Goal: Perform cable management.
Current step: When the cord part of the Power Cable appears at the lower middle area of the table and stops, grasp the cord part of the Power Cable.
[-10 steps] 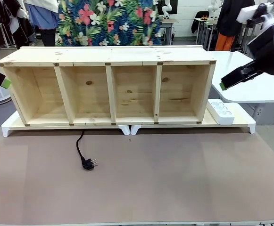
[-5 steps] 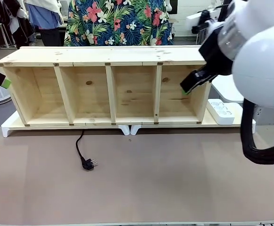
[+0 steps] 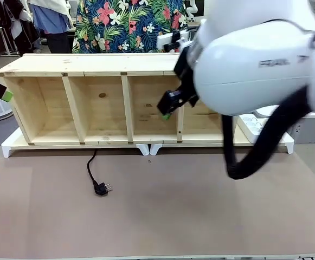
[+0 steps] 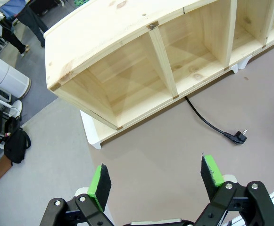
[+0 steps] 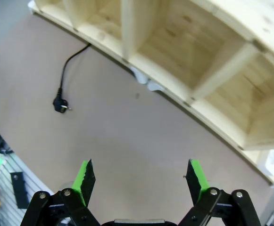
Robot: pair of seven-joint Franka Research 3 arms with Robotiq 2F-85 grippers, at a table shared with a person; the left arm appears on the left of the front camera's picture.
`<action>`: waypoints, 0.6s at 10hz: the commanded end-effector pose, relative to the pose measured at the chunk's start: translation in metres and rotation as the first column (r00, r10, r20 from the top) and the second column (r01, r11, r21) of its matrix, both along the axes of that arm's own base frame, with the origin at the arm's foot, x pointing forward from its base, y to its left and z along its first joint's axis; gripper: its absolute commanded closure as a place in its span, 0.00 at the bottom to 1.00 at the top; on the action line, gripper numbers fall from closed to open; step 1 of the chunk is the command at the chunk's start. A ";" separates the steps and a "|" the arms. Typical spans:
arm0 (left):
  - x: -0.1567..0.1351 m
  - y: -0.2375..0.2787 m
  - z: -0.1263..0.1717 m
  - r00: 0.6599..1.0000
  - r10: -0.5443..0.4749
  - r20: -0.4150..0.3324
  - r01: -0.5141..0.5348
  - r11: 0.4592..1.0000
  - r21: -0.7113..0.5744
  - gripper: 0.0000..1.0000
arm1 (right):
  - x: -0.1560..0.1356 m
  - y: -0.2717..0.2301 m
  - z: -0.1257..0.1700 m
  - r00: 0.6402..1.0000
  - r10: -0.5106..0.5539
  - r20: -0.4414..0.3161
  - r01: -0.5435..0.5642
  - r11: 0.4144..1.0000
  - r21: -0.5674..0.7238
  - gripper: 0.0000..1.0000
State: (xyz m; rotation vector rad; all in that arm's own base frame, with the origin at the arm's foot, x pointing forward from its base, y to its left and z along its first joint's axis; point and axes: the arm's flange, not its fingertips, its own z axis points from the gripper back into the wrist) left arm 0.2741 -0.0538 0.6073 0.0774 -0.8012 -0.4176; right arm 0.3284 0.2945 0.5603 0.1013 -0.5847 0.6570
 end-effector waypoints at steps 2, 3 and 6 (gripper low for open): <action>0.002 -0.001 0.000 1.000 -0.001 0.011 0.001 1.000 -0.002 0.00 | 0.022 0.056 -0.026 0.999 0.001 -0.052 0.002 0.998 0.059 0.00; 0.002 -0.001 0.000 1.000 -0.001 0.011 0.001 1.000 -0.002 0.00 | 0.029 0.068 -0.036 0.998 -0.014 -0.057 0.018 0.997 0.069 0.00; 0.002 -0.001 0.000 1.000 -0.001 0.011 0.001 1.000 -0.002 0.00 | 0.042 0.109 -0.076 0.992 -0.023 -0.123 0.029 0.998 0.051 0.00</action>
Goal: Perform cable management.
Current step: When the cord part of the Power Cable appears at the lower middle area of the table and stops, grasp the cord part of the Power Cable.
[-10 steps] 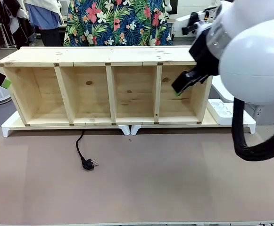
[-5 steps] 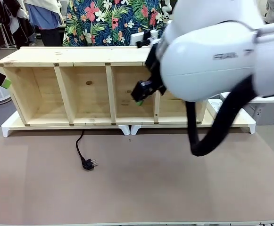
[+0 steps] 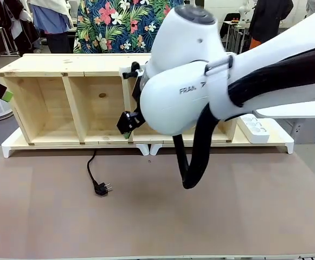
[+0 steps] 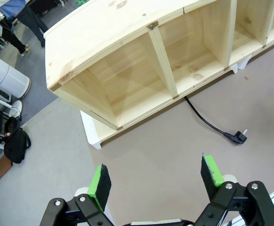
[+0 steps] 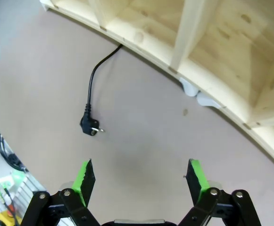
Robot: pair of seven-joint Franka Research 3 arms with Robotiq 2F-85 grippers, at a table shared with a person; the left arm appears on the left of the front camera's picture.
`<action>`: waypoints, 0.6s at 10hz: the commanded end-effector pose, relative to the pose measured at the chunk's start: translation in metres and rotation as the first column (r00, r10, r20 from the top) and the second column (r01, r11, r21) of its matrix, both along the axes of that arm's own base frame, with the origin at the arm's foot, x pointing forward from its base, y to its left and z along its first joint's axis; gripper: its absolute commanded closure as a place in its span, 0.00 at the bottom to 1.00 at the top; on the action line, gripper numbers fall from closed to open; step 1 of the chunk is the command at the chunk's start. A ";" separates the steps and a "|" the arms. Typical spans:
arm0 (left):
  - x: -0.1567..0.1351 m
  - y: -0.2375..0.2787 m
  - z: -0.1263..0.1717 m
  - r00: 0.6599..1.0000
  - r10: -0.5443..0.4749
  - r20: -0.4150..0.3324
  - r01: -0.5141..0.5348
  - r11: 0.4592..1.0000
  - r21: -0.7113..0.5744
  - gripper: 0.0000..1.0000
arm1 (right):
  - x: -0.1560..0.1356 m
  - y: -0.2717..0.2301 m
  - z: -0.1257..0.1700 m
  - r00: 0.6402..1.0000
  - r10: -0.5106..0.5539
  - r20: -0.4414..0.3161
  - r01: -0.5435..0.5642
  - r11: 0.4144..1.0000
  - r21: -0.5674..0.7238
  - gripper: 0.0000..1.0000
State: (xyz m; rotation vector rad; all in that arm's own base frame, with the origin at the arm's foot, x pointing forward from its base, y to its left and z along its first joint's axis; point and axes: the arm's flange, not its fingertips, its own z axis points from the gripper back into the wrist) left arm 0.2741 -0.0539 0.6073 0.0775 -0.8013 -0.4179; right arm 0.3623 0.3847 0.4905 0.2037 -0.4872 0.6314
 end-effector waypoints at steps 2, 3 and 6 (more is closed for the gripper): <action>0.002 -0.001 0.000 1.000 -0.001 0.011 0.001 1.000 -0.002 0.00 | 0.016 0.042 -0.029 0.999 -0.043 -0.009 0.042 0.995 -0.089 0.00; 0.002 -0.001 0.000 1.000 -0.001 0.011 0.001 1.000 -0.002 0.00 | 0.018 0.055 -0.039 0.998 -0.053 -0.019 0.050 0.990 -0.128 0.00; 0.002 -0.001 0.000 1.000 -0.001 0.011 0.001 1.000 -0.002 0.00 | 0.013 0.088 -0.062 0.998 -0.028 -0.056 0.016 0.978 -0.210 0.00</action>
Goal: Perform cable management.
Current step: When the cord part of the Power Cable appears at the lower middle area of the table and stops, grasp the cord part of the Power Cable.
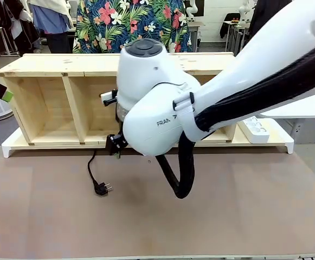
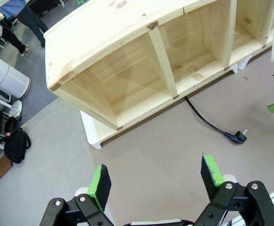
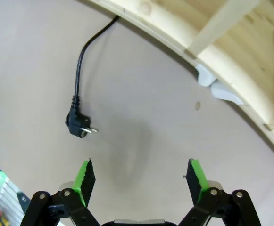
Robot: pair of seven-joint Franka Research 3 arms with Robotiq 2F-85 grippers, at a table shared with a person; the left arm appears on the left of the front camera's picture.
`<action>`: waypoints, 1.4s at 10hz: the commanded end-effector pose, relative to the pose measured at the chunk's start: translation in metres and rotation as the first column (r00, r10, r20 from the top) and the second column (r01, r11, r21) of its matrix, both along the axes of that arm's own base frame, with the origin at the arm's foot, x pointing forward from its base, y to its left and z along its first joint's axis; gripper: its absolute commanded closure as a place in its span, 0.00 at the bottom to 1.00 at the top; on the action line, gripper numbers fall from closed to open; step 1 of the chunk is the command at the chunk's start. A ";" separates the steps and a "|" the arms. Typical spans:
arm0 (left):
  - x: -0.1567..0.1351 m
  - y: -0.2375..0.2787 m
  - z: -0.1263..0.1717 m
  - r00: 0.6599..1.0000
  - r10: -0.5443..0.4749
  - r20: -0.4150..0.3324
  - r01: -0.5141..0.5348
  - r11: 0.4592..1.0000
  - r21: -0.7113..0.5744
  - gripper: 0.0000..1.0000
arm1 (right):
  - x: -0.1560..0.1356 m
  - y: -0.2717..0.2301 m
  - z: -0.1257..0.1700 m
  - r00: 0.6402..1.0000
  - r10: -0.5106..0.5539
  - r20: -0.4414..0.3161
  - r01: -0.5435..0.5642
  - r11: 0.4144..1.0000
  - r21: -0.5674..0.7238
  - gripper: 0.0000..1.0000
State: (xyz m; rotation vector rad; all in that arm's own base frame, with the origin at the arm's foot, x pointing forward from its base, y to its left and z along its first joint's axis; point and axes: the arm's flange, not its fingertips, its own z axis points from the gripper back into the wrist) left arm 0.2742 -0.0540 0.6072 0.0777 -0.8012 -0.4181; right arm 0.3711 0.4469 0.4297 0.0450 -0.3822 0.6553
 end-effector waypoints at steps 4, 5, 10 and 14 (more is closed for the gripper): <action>0.002 -0.001 0.000 1.000 0.000 0.011 0.000 1.000 -0.002 0.00 | 0.002 0.045 -0.011 0.999 0.021 -0.027 -0.023 0.998 -0.064 0.00; 0.002 -0.001 0.000 1.000 0.000 0.011 0.000 1.000 -0.002 0.00 | 0.002 0.046 -0.011 0.999 0.028 -0.029 -0.030 0.997 -0.068 0.00; 0.002 -0.001 0.000 1.000 0.000 0.011 0.000 1.000 -0.002 0.00 | -0.001 0.039 -0.009 0.998 0.040 -0.053 -0.043 0.998 -0.044 0.00; 0.002 -0.001 0.000 1.000 0.000 0.011 0.000 1.000 -0.002 0.00 | -0.001 0.039 -0.009 0.998 0.040 -0.053 -0.043 0.998 -0.044 0.00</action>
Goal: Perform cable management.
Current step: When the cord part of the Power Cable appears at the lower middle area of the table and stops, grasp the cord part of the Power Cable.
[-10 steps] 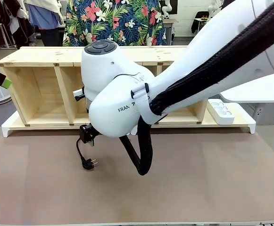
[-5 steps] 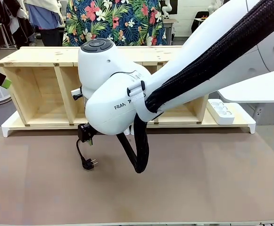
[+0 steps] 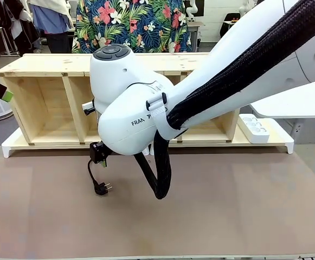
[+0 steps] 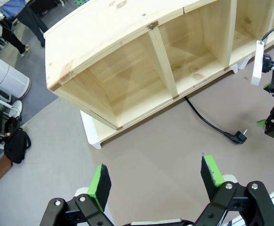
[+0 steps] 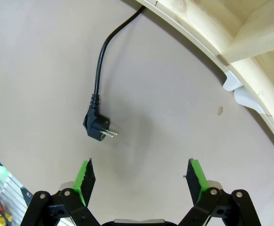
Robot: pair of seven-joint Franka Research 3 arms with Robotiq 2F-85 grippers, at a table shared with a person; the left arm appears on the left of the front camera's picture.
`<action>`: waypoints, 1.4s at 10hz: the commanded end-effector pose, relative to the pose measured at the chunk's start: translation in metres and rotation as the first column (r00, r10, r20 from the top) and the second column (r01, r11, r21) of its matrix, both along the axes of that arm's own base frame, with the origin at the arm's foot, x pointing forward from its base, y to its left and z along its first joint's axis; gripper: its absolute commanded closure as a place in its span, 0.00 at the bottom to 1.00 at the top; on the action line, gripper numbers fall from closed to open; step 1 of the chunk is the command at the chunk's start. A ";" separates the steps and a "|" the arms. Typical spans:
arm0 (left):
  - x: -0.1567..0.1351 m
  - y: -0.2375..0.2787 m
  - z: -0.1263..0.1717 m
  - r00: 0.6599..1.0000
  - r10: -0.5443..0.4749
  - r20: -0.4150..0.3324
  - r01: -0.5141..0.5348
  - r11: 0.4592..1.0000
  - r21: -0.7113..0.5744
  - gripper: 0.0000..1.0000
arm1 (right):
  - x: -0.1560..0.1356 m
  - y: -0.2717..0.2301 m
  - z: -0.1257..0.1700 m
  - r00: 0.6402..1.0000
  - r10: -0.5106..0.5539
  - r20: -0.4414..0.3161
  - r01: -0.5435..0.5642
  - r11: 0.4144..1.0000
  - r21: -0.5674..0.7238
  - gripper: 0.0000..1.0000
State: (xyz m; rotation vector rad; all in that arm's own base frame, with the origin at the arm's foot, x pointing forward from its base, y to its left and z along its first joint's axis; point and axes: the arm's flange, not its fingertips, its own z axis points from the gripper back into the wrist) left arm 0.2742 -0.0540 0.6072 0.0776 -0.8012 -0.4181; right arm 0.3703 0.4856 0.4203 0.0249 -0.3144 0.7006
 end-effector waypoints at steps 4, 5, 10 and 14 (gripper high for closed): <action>0.002 -0.001 0.000 1.000 -0.001 0.011 0.001 1.000 -0.002 0.00 | 0.009 0.031 -0.014 0.999 0.020 -0.031 -0.020 1.000 -0.008 0.00; 0.002 -0.001 0.000 1.000 -0.001 0.011 0.001 1.000 -0.002 0.00 | 0.013 0.048 -0.022 0.998 0.044 -0.052 -0.045 0.999 -0.013 0.00; 0.002 -0.001 0.000 1.000 -0.001 0.011 0.001 1.000 -0.002 0.00 | 0.022 0.084 -0.061 0.992 0.043 -0.121 -0.050 0.997 -0.058 0.00; 0.002 -0.001 0.000 1.000 -0.001 0.011 0.001 1.000 -0.002 0.00 | 0.044 0.097 -0.098 0.987 0.066 -0.146 -0.078 0.994 -0.073 0.00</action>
